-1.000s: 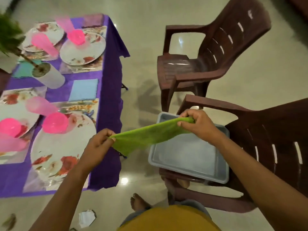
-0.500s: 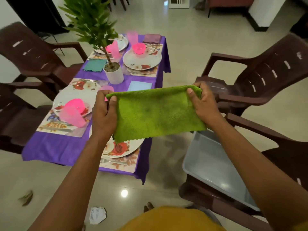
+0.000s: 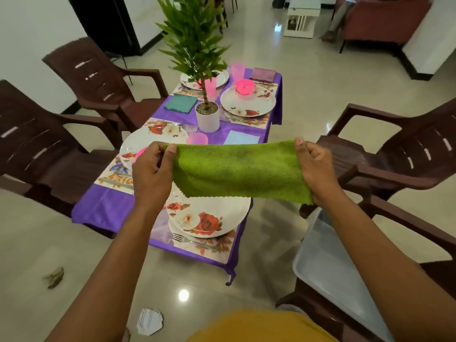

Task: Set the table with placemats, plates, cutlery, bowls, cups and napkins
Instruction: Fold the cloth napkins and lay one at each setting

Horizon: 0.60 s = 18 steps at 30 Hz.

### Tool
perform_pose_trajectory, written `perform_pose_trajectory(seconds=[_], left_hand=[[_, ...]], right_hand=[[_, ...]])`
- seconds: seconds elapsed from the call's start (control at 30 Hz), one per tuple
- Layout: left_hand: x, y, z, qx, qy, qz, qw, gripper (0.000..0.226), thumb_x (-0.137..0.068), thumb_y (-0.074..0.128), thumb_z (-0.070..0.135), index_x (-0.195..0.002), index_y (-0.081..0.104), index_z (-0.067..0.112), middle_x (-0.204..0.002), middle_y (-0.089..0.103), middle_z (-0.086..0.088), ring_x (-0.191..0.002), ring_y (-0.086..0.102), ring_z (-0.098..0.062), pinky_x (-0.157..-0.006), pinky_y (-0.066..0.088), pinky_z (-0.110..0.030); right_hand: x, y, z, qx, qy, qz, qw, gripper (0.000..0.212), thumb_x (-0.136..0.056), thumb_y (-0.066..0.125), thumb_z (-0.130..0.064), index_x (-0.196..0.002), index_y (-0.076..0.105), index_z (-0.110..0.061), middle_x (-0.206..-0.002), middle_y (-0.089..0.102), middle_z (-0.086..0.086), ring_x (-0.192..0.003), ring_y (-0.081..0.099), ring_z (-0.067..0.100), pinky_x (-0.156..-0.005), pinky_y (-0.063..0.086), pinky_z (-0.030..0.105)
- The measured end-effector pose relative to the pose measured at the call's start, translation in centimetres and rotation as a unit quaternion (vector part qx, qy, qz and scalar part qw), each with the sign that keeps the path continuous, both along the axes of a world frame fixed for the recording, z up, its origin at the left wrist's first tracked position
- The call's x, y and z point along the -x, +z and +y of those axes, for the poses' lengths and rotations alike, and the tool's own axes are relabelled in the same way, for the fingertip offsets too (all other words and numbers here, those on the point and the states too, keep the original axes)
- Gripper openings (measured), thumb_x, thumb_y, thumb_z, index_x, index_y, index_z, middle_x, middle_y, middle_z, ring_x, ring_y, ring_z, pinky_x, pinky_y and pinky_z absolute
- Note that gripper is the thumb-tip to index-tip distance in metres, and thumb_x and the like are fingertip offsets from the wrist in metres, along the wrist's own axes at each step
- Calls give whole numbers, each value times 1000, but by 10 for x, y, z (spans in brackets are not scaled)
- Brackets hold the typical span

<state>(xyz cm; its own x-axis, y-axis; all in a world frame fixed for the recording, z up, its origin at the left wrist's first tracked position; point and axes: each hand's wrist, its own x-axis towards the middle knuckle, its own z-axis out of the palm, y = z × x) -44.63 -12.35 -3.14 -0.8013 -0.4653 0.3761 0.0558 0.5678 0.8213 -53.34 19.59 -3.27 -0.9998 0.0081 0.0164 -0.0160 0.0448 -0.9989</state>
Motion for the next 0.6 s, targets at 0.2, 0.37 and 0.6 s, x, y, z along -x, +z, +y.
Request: perform_pose_trajectory(seconds=[0.2, 0.37, 0.6], left_hand=[[1, 15, -6, -2, 37, 30, 999, 45, -108, 53, 38, -69, 47, 17, -60, 41, 5, -56, 35, -5, -52, 27, -24], [13, 18, -16, 26, 78, 49, 995, 58, -108, 52, 43, -68, 42, 3, -59, 36, -13, -57, 29, -12, -53, 25, -34], [36, 23, -25, 46, 190, 67, 978, 58, -108, 53, 41, -63, 39, 7, -55, 32, 1, -51, 27, -9, -49, 20, -23]], right_hand=[[18, 3, -17, 5, 44, 59, 997, 41, -102, 63, -40, -90, 72, -2, -78, 56, 13, -73, 47, 25, -68, 40, 41], [39, 4, -26, 28, 99, 86, 991, 60, -86, 76, -57, -90, 69, 2, -76, 51, 14, -73, 44, 25, -69, 38, 45], [87, 7, -33, 72, 139, 54, 986, 58, -74, 87, -46, -91, 72, 7, -82, 61, 21, -79, 57, 29, -77, 50, 48]])
